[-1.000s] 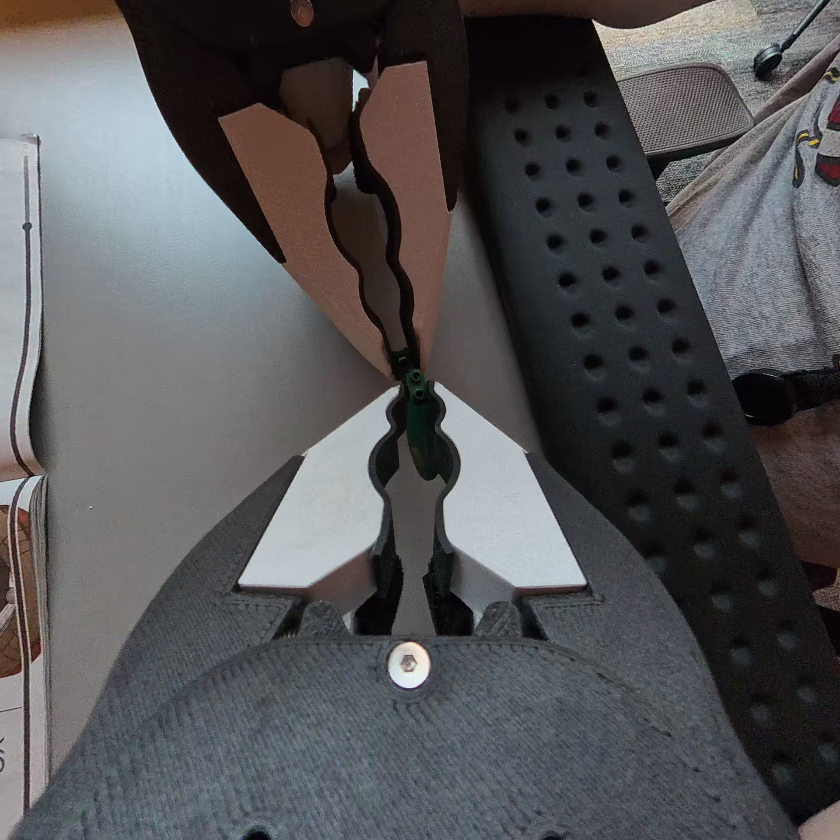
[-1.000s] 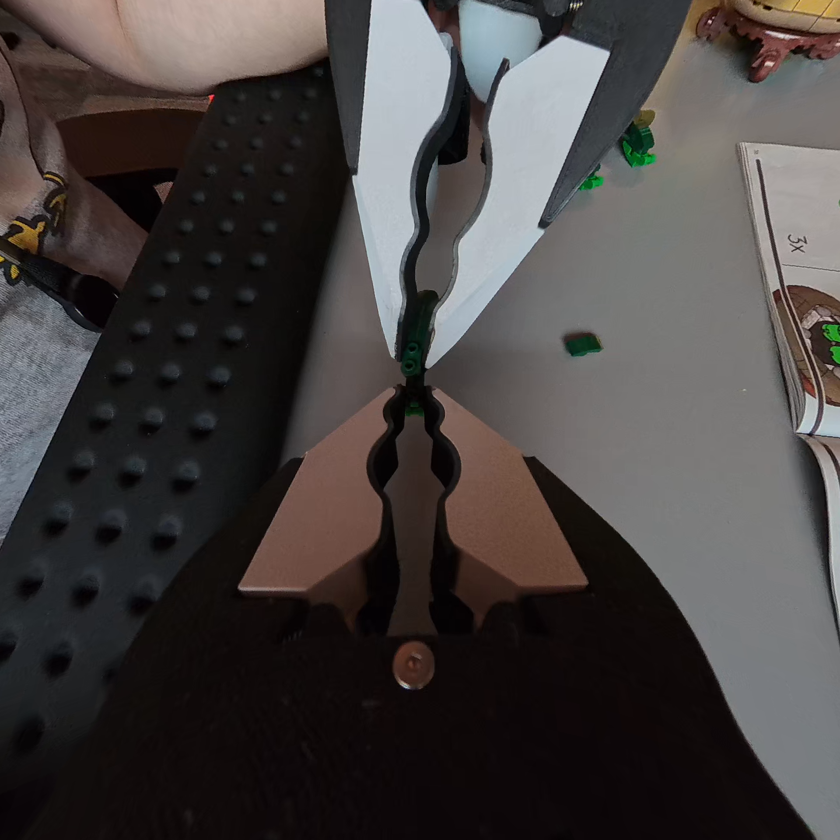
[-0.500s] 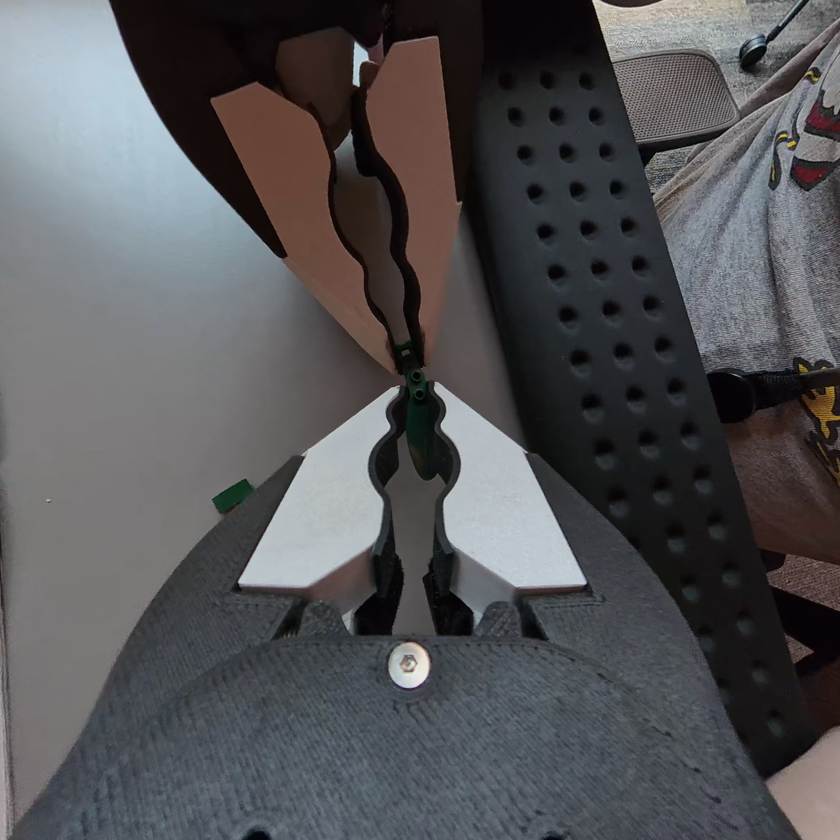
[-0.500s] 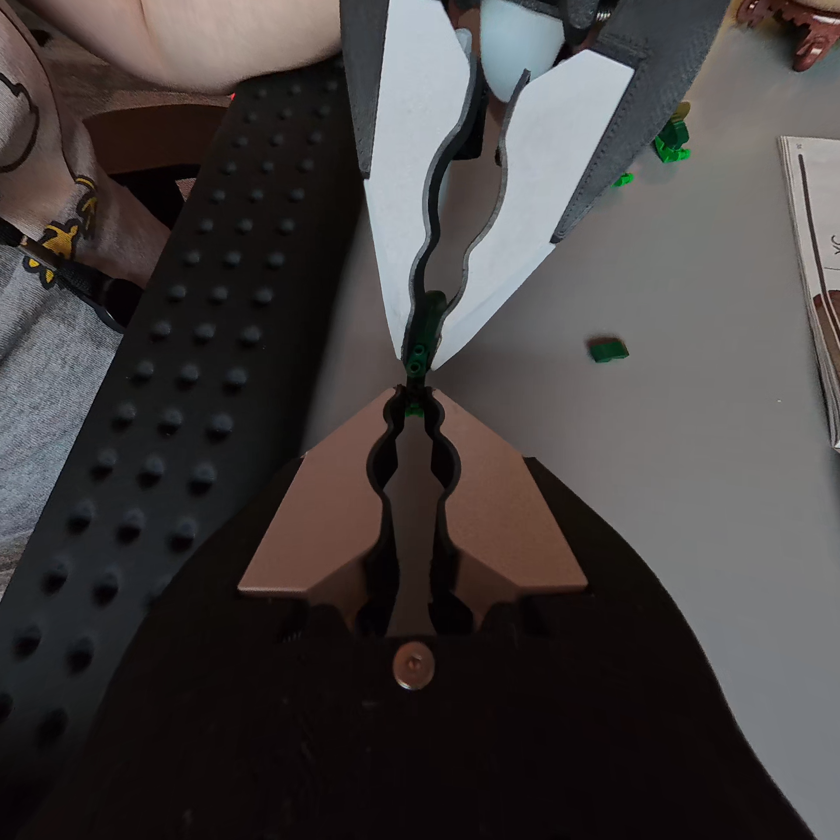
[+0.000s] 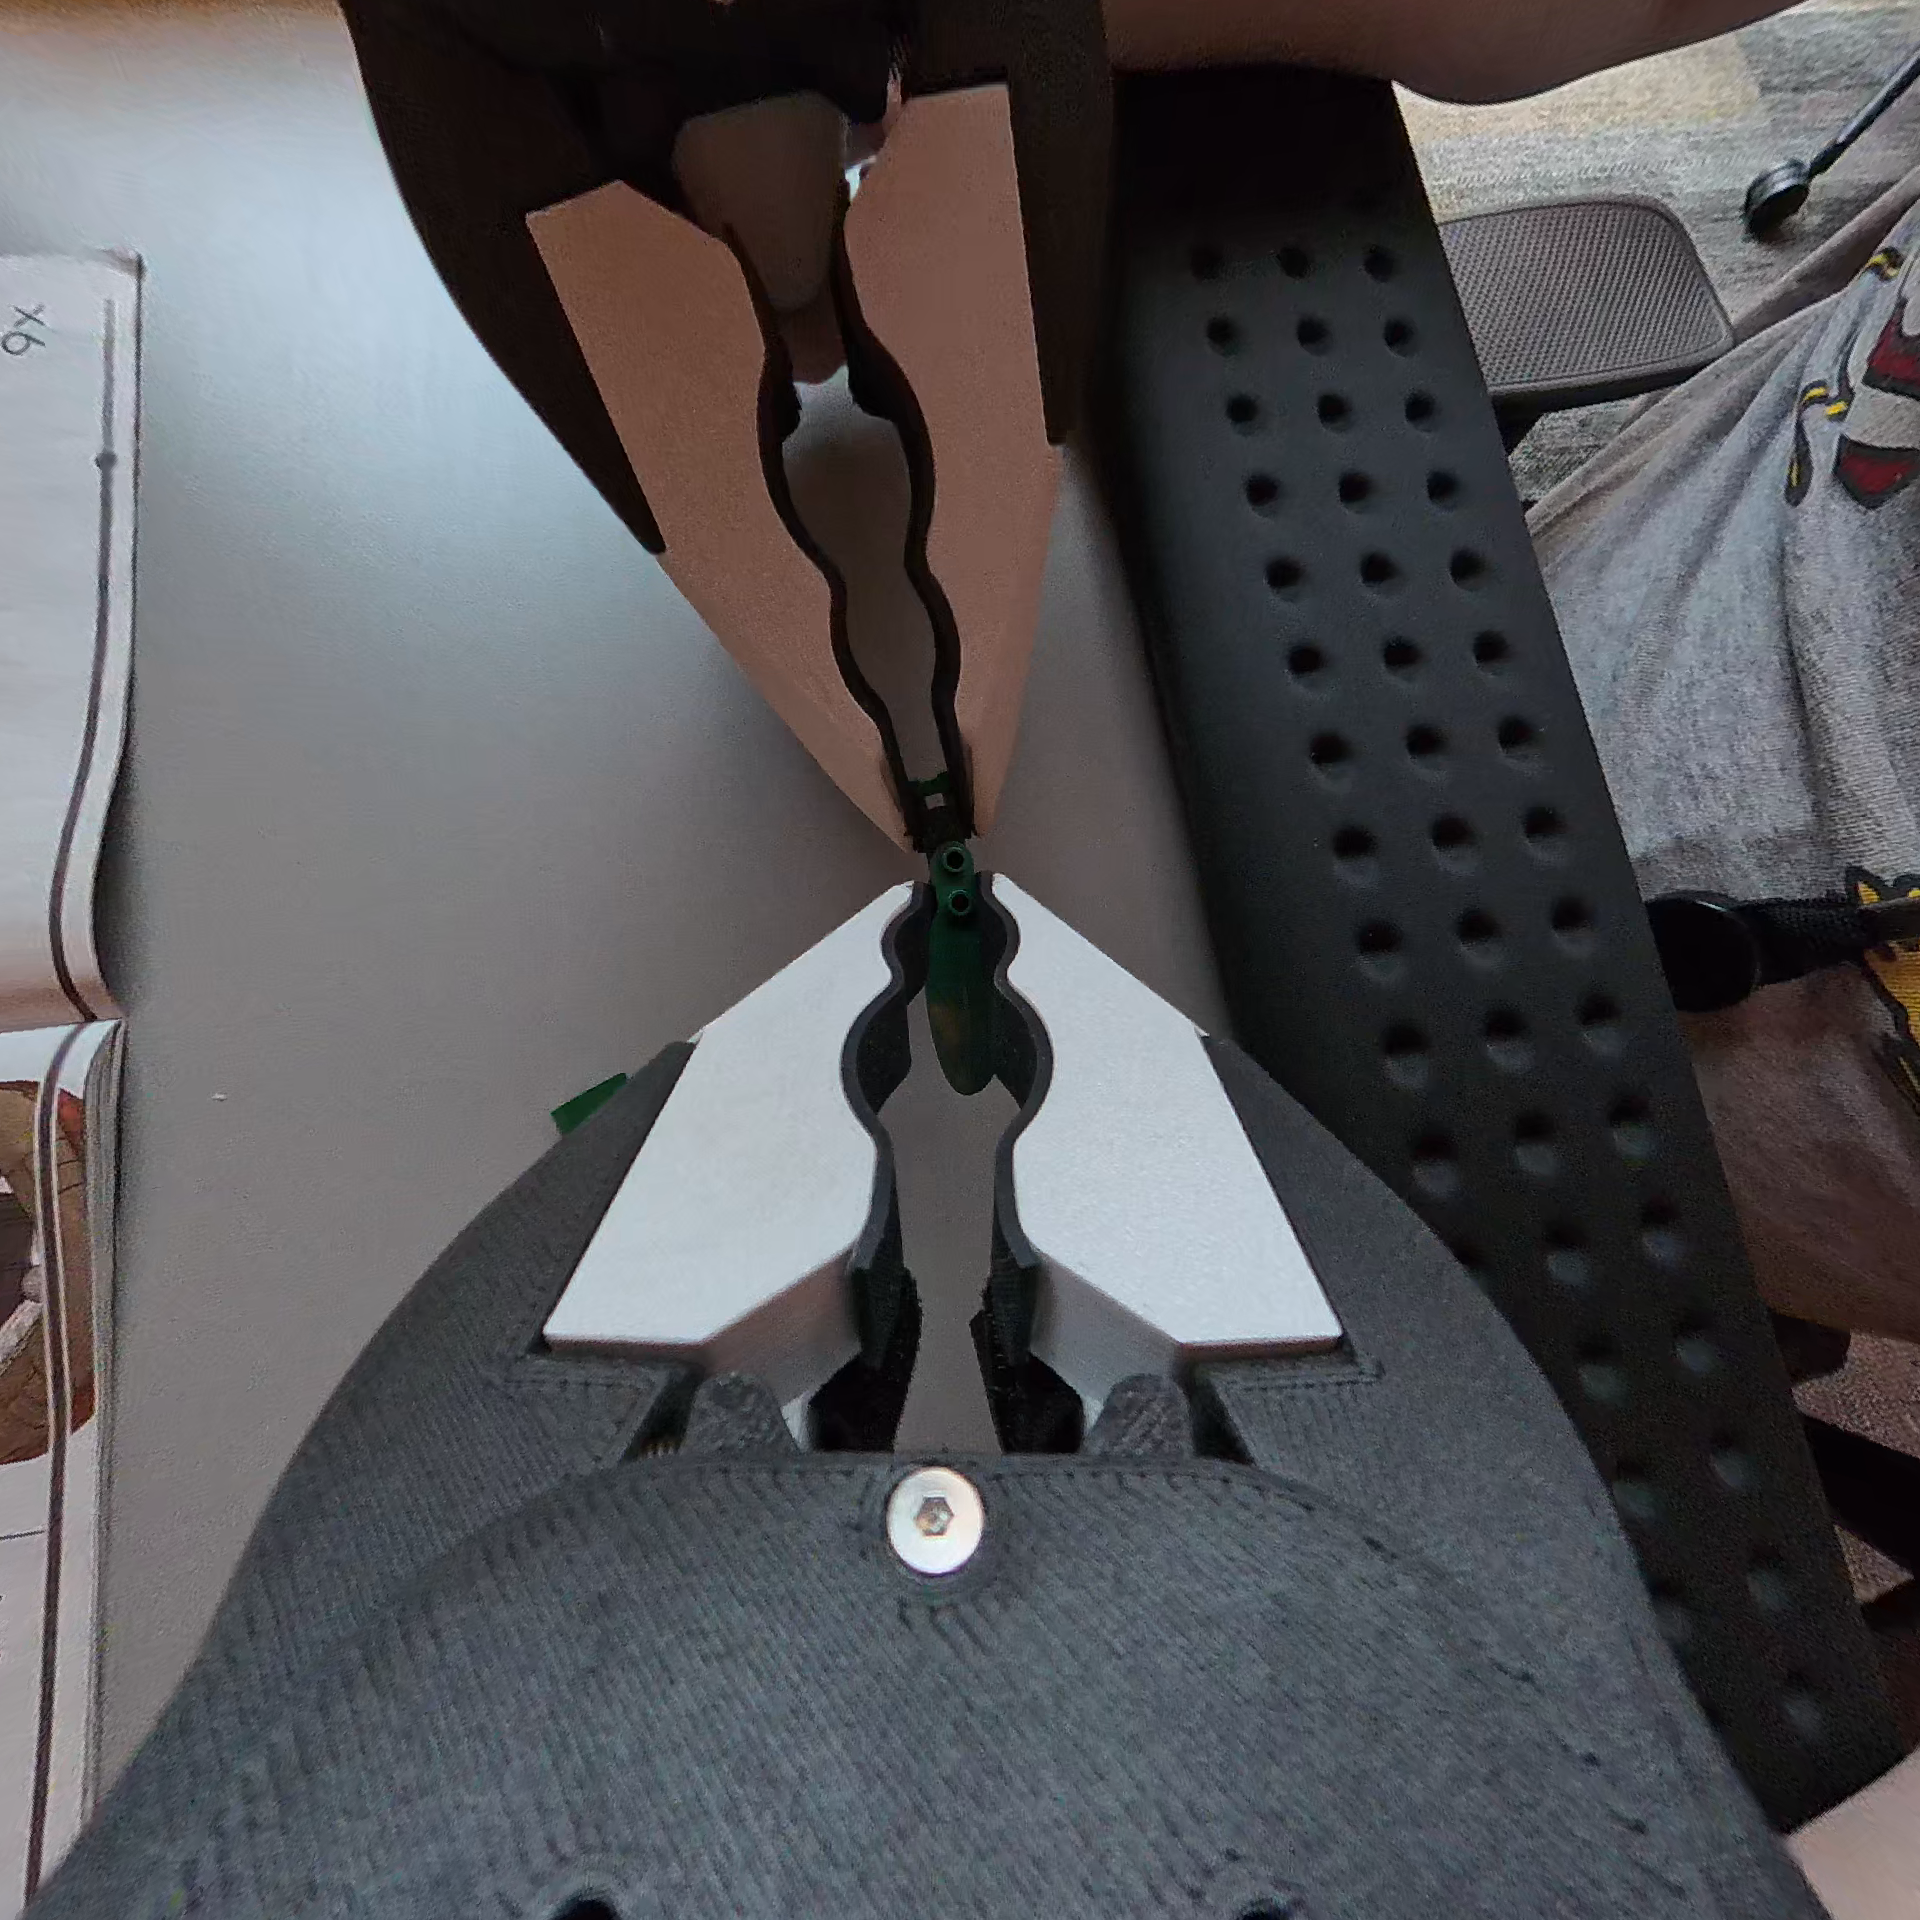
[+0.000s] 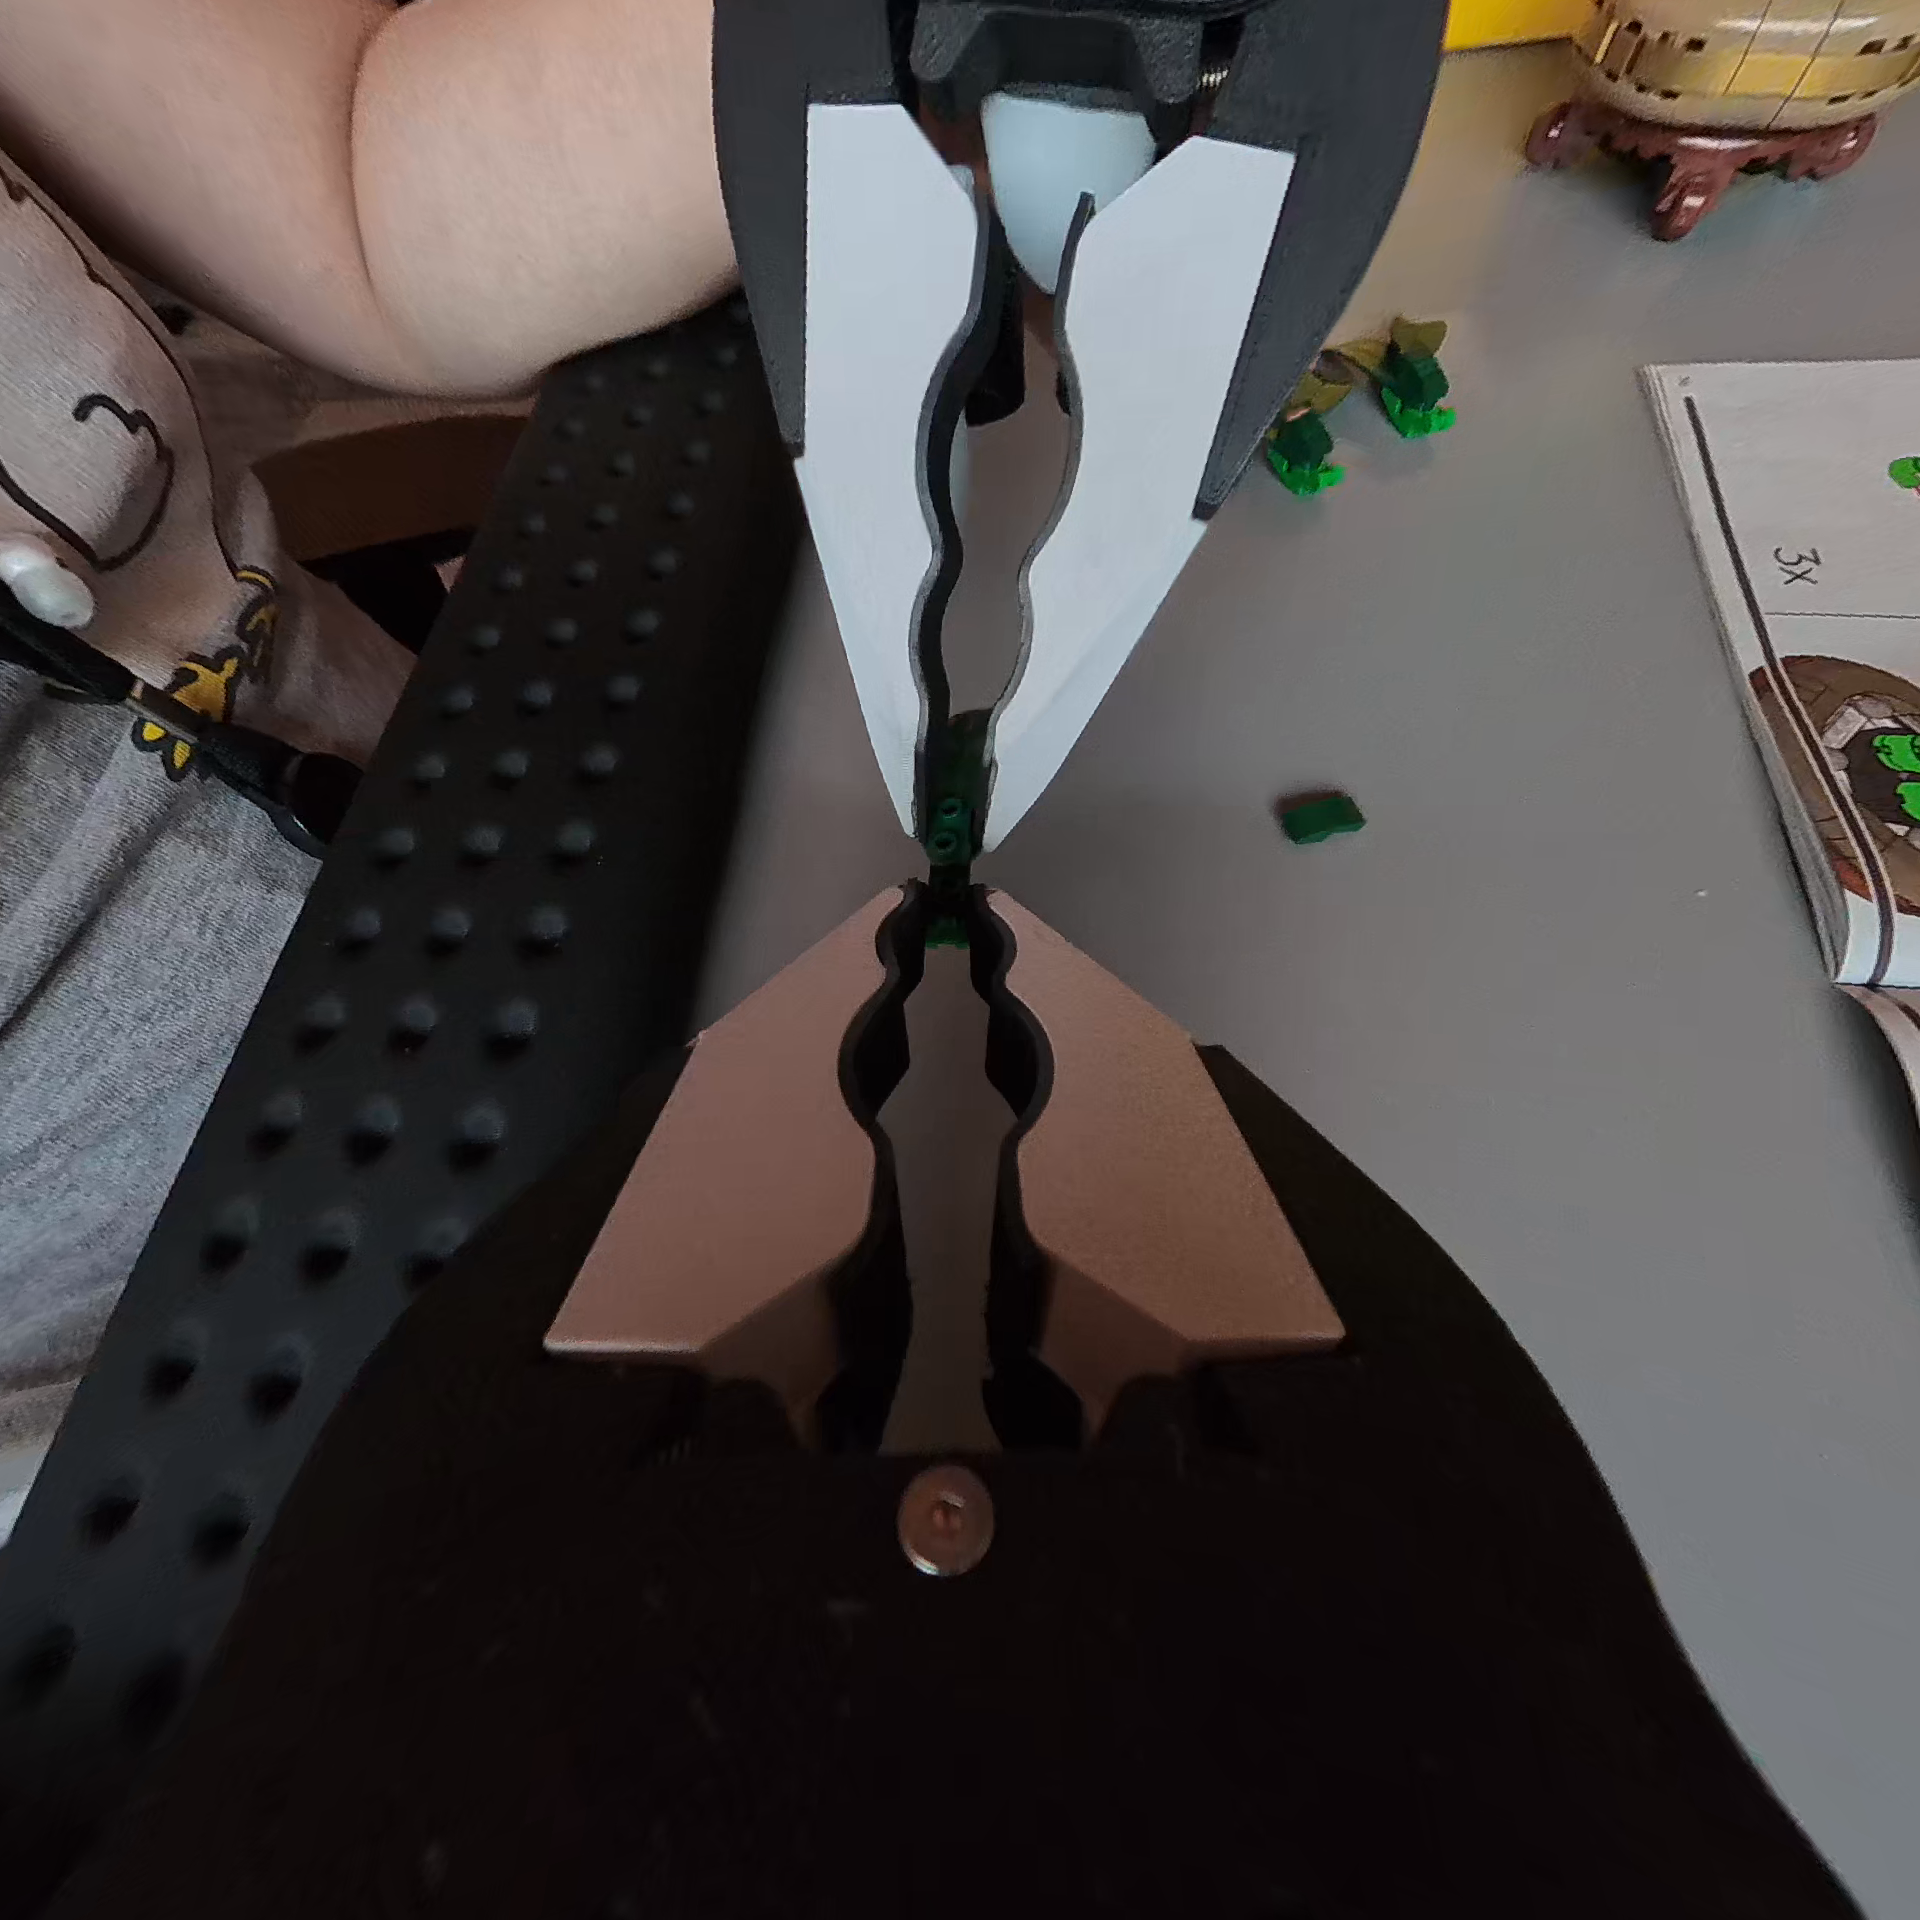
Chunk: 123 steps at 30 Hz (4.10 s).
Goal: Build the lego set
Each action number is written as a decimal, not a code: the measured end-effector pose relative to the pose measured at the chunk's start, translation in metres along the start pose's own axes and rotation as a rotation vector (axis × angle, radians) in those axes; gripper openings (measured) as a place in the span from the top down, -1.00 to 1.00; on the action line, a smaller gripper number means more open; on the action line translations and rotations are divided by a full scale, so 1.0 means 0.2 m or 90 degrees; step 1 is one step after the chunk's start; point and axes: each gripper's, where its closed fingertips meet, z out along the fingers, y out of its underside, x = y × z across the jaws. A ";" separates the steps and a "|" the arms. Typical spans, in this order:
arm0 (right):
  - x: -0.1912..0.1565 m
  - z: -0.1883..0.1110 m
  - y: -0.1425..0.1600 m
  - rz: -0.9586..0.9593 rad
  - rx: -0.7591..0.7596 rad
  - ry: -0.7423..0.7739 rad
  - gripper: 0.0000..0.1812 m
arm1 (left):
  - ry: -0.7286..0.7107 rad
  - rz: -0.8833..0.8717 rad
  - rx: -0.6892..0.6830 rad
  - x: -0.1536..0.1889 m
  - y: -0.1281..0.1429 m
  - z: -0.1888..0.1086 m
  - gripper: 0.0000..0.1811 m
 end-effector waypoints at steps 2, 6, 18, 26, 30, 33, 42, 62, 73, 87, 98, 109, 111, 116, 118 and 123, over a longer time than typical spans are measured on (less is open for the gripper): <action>0.01 -0.02 -0.03 0.011 0.026 -0.003 0.93 | 0.001 -0.008 0.022 -0.01 -0.02 -0.02 0.93; 0.01 -0.07 -0.09 0.028 0.080 -0.006 0.93 | 0.001 -0.019 0.069 -0.02 -0.07 -0.06 0.93; 0.03 -0.12 -0.15 0.058 0.133 -0.011 0.93 | 0.014 -0.059 0.139 -0.03 -0.13 -0.12 0.92; 0.01 -0.08 -0.11 -0.038 0.069 0.034 0.93 | 0.035 -0.082 0.104 -0.03 -0.08 -0.08 0.93; 0.03 -0.07 -0.09 -0.019 0.058 0.040 0.93 | -0.013 -0.034 0.087 -0.04 -0.06 -0.06 0.92; 0.04 -0.08 -0.10 0.005 0.073 0.034 0.93 | -0.015 -0.044 0.100 -0.05 -0.08 -0.07 0.92; 0.05 -0.10 -0.13 0.032 0.107 0.024 0.93 | 0.006 -0.071 0.127 -0.05 -0.11 -0.11 0.93; 0.08 -0.33 -0.42 -0.045 0.291 0.121 0.93 | -0.023 -0.025 0.068 -0.10 -0.38 -0.36 0.93; 0.16 -0.70 -0.95 -0.021 0.351 0.087 0.93 | -0.027 -0.027 -0.182 -0.17 -0.82 -0.82 0.93; 0.12 -0.90 -1.17 -0.028 0.422 0.041 0.93 | -0.035 -0.143 -0.244 -0.18 -1.04 -1.04 0.93; 0.16 -0.92 -1.14 -0.033 0.415 0.062 0.93 | -0.003 -0.153 -0.234 -0.20 -1.05 -0.98 0.93; 0.20 -0.87 -1.14 -0.006 0.411 0.057 0.93 | -0.064 -0.103 -0.309 -0.26 -0.98 -0.99 0.93; 0.20 -0.88 -1.14 0.004 0.422 0.054 0.93 | -0.080 -0.092 -0.307 -0.27 -0.98 -1.00 0.93; 0.23 -0.90 -1.16 0.031 0.451 0.052 0.94 | -0.108 -0.070 -0.299 -0.30 -1.00 -1.01 0.93; 0.23 -0.91 -1.16 0.029 0.456 0.055 0.94 | -0.111 -0.065 -0.298 -0.30 -1.01 -1.01 0.93; 0.23 -0.92 -1.17 0.022 0.463 0.066 0.94 | -0.121 -0.052 -0.302 -0.31 -1.02 -1.02 0.93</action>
